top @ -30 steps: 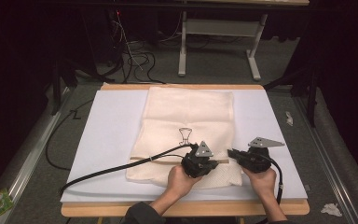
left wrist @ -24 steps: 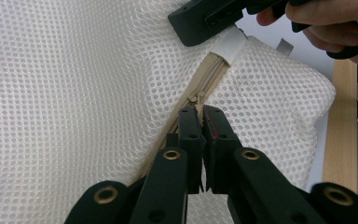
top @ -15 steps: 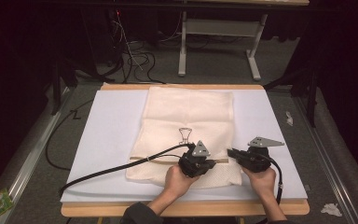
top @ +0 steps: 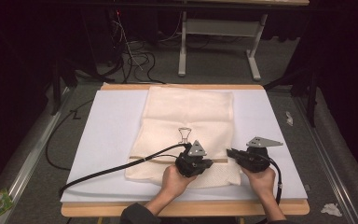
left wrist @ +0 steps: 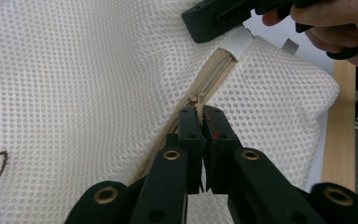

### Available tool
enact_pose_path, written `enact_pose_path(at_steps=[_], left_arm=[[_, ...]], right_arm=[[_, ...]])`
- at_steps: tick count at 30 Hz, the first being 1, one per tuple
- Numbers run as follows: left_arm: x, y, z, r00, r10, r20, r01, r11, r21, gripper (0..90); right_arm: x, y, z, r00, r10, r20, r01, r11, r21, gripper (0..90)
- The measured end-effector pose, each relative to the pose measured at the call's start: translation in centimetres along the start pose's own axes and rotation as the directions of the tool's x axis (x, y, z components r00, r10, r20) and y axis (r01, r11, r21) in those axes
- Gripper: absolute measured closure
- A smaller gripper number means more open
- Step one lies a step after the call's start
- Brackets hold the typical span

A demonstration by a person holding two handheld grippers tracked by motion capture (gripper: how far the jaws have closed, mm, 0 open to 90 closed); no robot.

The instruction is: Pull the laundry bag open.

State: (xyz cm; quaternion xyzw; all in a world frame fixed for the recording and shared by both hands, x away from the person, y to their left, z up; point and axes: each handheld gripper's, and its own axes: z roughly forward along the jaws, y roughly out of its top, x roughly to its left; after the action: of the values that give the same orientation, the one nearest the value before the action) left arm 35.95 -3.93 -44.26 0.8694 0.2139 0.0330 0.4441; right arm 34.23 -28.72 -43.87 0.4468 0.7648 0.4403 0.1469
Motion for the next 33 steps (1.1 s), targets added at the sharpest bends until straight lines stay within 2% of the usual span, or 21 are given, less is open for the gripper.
enact_pose_path(at_steps=[6, 14, 23, 30, 33], left_arm=[[0.3, -0.2, -0.4, 0.9999, -0.007, -0.008, 0.007, 1.0000, -0.005, 87.1], [0.3, -0.1, -0.8, 0.9999, -0.002, -0.015, 0.002, 1.0000, -0.006, 87.1], [0.8, -0.4, -1.7, 0.9996, -0.016, -0.025, 0.016, 0.9997, -0.019, 87.1], [0.8, -0.7, -2.1, 0.9991, 0.004, -0.041, -0.004, 1.0000, -0.009, 87.1], [1.1, -0.9, -2.5, 0.9990, -0.003, -0.045, 0.003, 1.0000, -0.007, 87.1]], right_arm=[[-0.3, -0.2, -0.3, 0.9998, 0.018, 0.004, -0.018, 1.000, -0.006, 88.0], [-0.4, -0.2, -0.2, 0.9999, 0.009, 0.006, -0.009, 1.000, -0.012, 87.9], [-0.8, -0.2, -0.4, 0.9996, 0.026, 0.014, -0.026, 0.999, -0.018, 87.9], [-0.7, -0.1, -0.4, 0.9996, 0.022, 0.018, -0.022, 1.000, -0.009, 87.9], [-0.8, -0.1, -0.4, 0.9994, 0.025, 0.025, -0.025, 1.000, -0.004, 88.0]])
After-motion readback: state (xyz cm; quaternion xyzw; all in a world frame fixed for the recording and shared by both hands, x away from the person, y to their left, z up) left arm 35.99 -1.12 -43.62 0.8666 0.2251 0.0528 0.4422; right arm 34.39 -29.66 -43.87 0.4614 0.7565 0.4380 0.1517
